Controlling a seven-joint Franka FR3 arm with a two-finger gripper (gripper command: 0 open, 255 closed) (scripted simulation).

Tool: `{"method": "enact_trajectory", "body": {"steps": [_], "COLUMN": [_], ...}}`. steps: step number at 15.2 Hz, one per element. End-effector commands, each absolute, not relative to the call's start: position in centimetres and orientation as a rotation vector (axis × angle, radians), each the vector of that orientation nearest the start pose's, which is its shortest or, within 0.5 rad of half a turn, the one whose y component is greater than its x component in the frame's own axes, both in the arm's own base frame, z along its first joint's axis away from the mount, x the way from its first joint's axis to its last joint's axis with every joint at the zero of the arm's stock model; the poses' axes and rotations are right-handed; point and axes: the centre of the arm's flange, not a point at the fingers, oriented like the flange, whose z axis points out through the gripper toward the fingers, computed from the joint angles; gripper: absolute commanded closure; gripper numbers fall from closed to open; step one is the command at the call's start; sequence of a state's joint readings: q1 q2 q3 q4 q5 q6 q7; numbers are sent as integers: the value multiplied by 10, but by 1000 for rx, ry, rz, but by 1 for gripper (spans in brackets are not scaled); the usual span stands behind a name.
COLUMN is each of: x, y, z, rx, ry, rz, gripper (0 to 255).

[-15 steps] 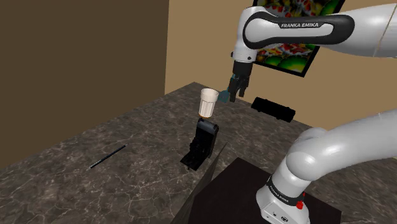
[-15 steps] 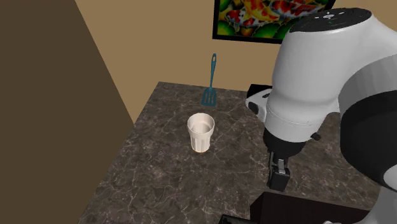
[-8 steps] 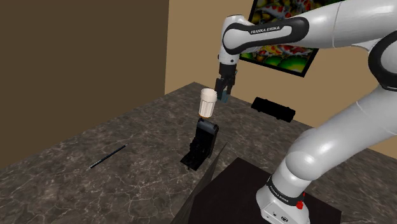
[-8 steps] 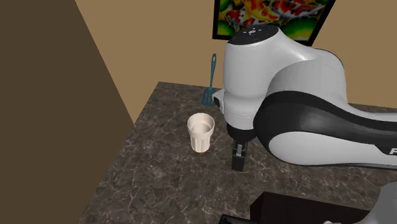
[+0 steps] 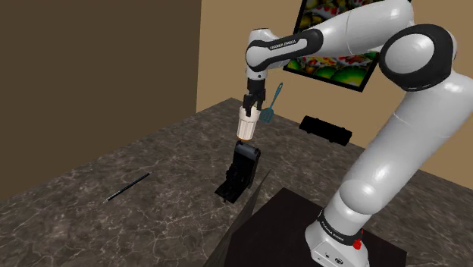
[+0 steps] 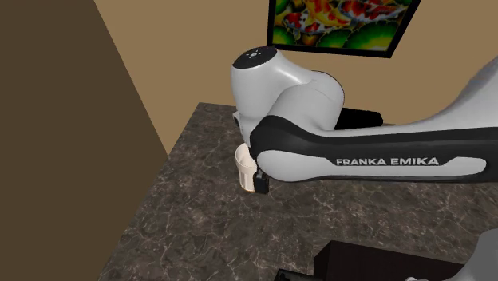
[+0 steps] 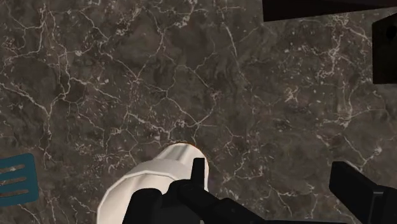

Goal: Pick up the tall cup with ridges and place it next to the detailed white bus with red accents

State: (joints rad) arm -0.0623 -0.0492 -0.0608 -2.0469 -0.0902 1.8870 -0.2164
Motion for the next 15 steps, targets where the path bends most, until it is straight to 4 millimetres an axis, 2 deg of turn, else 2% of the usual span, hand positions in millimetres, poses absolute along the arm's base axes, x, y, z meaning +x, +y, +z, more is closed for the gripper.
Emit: {"method": "enact_trajectory", "body": {"steps": [1,6,13,15], "x": [542,598,595,594], "y": [-79,-96,-100,-100], "z": [445,423,386,383], "rx": [-3203,-3231,-3231,-3231], "ry": [-209,-223,-223,-223], "rz": [192,183,183,183], "gripper": [0,0,0,0]}}
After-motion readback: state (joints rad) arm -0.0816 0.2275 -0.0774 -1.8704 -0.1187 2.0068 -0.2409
